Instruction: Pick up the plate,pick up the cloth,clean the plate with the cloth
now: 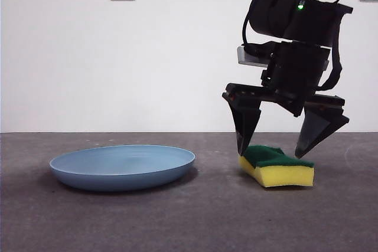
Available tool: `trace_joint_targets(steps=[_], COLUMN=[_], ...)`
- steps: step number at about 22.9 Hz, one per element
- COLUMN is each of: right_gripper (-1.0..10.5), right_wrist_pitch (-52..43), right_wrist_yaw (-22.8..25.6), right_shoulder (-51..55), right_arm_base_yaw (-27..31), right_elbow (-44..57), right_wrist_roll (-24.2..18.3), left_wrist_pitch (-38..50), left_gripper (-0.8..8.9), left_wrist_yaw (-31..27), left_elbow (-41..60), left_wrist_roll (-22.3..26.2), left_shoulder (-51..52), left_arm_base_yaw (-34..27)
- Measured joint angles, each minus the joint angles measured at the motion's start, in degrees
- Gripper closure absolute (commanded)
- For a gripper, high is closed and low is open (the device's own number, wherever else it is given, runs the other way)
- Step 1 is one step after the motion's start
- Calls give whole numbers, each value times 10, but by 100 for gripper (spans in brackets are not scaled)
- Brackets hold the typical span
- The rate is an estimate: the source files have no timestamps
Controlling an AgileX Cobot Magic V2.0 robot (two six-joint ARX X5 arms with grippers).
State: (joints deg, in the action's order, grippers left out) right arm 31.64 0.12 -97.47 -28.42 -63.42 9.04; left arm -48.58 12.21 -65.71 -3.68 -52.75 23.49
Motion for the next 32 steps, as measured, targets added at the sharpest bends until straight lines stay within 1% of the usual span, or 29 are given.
trace_joint_targets(steps=[3, 4, 5, 6, 7, 10, 14, 17, 19, 22, 24, 27, 29, 32], right_gripper=[463, 557, 764, 897, 960, 955, 955, 956, 956, 957, 956, 953, 946, 946], right_wrist_pitch=[11, 9, 11, 15, 21, 33, 35, 33, 29, -3, -12, -7, -2, -9], right_wrist_yaw=[-2, -2, -2, -2, -2, -2, -2, 0, 1, 3, 16, 16, 16, 16], right_shoulder=[46, 68, 99, 125, 153, 233, 327, 373, 408, 468, 509, 544, 558, 571], right_arm_base_yaw=[-1, -3, -4, -4, -4, -4, -4, -6, -12, -12, -12, -12, -12, -12], right_elbow=[-16, -19, -22, -23, -23, -23, -23, -18, 7, 78, 130, 165, 168, 168], right_wrist_roll=[0, 0, 0, 0, 0, -5, -27, -39, -45, -52, -52, -52, -52, -50], left_wrist_pitch=[4, 5, 7, 7, 7, 13, 58, 71, 83, 143, 170, 181, 186, 167], left_gripper=[514, 577, 690, 774, 831, 822, 822, 822, 822, 822, 822, 822, 822, 814], left_wrist_yaw=[0, -1, -8, -15, -24, -45, -74, -75, -76, -82, -89, -91, -90, -90], left_elbow=[0, 0, 0, 0, 0, 0, 0, 0, 9, 76, 140, 205, 240, 252], left_wrist_roll=[1, 2, 3, 7, 13, 27, 31, 36, 44, 47, 46, 37, 29, 7], left_shoulder=[0, 0, 0, 0, 0, 0, 0, 3, 18, 80, 127, 173, 200, 216], left_arm_base_yaw=[0, 0, 0, 0, 0, 0, 0, 0, 0, 0, 0, 0, 0, 0])
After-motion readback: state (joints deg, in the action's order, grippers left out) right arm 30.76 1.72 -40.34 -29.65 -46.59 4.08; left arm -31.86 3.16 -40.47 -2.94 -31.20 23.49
